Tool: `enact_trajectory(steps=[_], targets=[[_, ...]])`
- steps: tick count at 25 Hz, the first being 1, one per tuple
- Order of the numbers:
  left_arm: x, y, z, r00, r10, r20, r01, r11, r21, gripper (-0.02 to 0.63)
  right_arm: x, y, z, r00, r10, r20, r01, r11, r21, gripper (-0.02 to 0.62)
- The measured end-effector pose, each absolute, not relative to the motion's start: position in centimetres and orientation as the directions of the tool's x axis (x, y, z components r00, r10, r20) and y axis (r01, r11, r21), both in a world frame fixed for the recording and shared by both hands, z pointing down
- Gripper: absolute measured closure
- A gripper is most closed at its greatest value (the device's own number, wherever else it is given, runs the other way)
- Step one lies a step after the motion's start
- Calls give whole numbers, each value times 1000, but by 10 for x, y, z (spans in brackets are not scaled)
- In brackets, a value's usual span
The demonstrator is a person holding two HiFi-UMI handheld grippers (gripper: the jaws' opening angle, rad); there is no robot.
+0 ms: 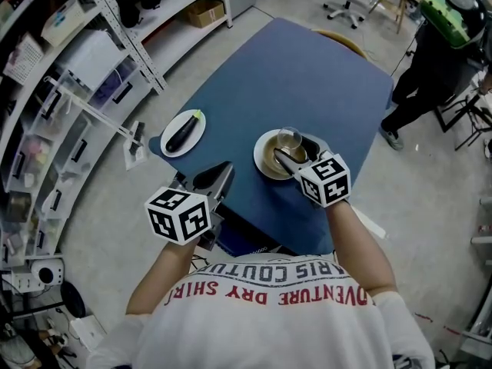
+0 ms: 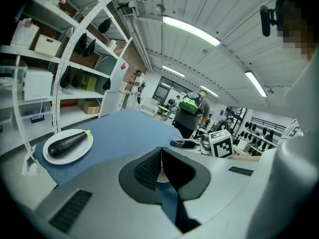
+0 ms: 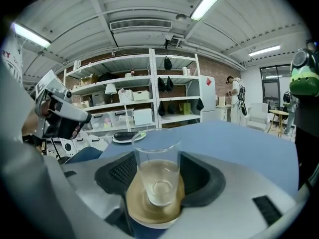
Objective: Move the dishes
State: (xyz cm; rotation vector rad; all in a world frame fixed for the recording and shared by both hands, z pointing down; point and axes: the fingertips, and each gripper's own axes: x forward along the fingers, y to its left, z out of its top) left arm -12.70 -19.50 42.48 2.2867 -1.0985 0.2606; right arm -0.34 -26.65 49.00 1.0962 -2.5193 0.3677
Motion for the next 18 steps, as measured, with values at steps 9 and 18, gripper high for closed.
enact_trajectory(steps=[9,18], targets=[[-126,-200,420,650,-643,404,-757,-504,417,578,-10,-262,466,-654,-644,397,-728,678,-100,318],[-121,-202,416,672,-630,389,-737,-521,429,578,4,-269,419,-635,-695,338,-749,661,-46,318]])
